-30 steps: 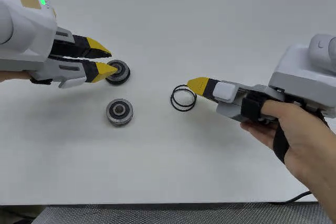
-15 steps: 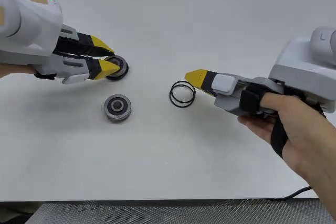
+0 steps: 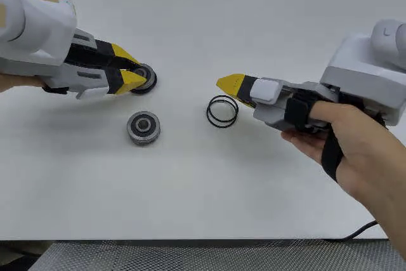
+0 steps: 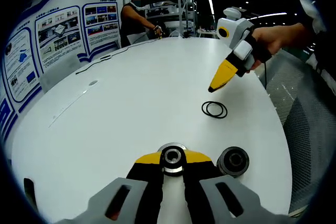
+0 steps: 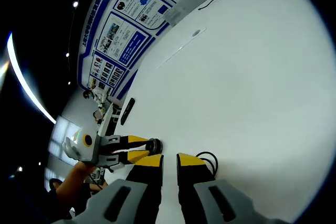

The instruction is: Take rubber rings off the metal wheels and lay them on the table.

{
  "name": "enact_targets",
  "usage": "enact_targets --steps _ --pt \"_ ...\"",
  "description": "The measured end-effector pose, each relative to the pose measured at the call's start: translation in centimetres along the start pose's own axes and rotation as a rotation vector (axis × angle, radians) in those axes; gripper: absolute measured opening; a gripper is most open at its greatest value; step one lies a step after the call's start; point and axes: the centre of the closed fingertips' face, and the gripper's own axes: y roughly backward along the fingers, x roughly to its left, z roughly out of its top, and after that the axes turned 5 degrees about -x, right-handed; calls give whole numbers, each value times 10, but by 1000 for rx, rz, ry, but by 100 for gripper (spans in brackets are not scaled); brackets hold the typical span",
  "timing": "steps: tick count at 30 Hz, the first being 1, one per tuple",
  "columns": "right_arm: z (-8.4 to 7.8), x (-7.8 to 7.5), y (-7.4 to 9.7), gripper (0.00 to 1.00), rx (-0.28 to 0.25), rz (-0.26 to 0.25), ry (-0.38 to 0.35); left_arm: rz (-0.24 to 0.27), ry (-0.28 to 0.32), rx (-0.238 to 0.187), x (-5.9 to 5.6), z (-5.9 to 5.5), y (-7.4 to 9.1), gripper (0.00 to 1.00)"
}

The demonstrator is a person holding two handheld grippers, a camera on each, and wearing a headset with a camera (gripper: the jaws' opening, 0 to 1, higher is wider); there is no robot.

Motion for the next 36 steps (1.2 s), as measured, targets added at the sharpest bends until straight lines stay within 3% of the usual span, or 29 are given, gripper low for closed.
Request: enact_targets --steps 6,9,14,24,36 --pt "0 22 -23 15 16 99 47 -12 -2 -39 -2 1 0 13" --pt "-3 31 -37 25 22 138 103 -15 -15 -37 -2 2 0 13" --pt "-21 48 -54 33 99 232 114 -19 -31 -30 -2 2 -1 13" --pt "-34 47 -70 39 180 250 113 -25 -40 -29 -1 1 -1 13" --pt "-36 50 -80 43 205 254 110 -27 -40 -30 -2 3 -1 13"
